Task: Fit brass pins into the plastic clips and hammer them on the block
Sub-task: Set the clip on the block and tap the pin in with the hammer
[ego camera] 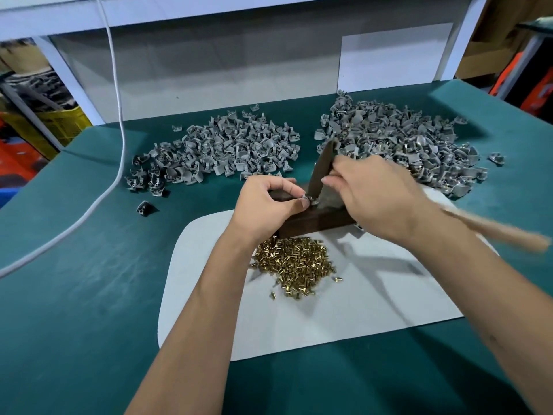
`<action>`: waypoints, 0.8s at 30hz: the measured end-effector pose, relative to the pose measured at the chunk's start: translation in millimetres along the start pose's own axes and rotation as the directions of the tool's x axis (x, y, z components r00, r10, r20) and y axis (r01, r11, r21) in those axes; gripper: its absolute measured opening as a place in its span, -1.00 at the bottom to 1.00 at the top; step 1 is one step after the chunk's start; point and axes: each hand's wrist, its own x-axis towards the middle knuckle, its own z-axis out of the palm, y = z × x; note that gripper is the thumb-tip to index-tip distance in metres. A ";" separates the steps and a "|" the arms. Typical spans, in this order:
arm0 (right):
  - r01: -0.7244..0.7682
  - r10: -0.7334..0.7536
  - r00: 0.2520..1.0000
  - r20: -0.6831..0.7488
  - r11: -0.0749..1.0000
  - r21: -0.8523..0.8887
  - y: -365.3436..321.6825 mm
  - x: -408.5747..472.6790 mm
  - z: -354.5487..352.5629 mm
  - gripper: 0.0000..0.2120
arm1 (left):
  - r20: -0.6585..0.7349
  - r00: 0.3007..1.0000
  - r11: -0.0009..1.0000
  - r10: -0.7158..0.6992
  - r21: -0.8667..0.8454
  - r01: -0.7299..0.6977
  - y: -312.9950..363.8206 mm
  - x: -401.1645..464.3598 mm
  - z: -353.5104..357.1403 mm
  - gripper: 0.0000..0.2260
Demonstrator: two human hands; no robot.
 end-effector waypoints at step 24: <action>-0.014 -0.008 0.991 -0.133 0.986 -0.167 -4.5 7.2 -13.9 -0.79 | 0.009 1.000 1.000 -0.002 0.018 0.001 3.1 -2.3 -0.3 -0.90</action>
